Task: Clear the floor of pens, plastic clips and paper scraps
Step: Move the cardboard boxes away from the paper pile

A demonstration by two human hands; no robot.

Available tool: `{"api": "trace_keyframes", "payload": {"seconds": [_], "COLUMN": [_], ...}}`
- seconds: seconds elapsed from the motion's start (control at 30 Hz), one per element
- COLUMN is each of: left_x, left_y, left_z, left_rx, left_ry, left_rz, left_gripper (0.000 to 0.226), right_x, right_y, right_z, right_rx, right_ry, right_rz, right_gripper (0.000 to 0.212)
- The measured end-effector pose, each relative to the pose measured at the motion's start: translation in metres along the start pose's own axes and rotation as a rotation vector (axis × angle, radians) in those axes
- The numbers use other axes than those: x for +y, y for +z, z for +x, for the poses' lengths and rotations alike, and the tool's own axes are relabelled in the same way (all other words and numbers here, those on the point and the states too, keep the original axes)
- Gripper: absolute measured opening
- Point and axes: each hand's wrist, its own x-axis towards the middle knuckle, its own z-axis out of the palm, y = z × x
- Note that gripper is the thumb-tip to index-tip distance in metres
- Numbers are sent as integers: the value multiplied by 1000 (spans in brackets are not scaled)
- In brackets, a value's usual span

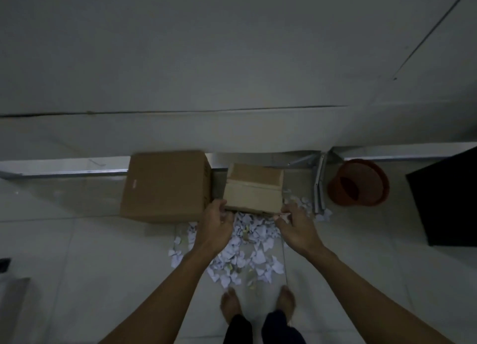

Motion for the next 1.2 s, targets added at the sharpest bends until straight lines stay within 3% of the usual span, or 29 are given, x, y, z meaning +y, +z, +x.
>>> {"api": "trace_keyframes", "payload": {"seconds": [0.2,0.5,0.63,0.8,0.97,1.1,1.13,1.2], "left_x": [-62,-191,-246,-281,-323,-342,-344,-342], "left_y": [46,162,208,242,265,275,278,278], "left_z": [47,174,241,316,385,402,405,405], "left_rx": [-20,3,29,208,205,154,140,117], "left_ry": [-106,-140,-139,-126,-177,-270,-268,-256], "left_rz": [-47,-49,1,78,-144,-385,-426,-459], "left_gripper": [41,49,56,68,85,76,69,64], "right_x": [45,162,218,263,297,313,314,318], "right_y": [45,148,193,226,238,237,238,241], "right_z": [61,217,285,366,432,447,447,448], "right_rx": [-6,32,151,325,198,63,65,93], "right_ry": [69,134,166,194,257,196,179,182], "right_rz": [-18,20,57,288,641,753,762,753], "right_gripper": [33,53,62,73,86,63,70,104]}}
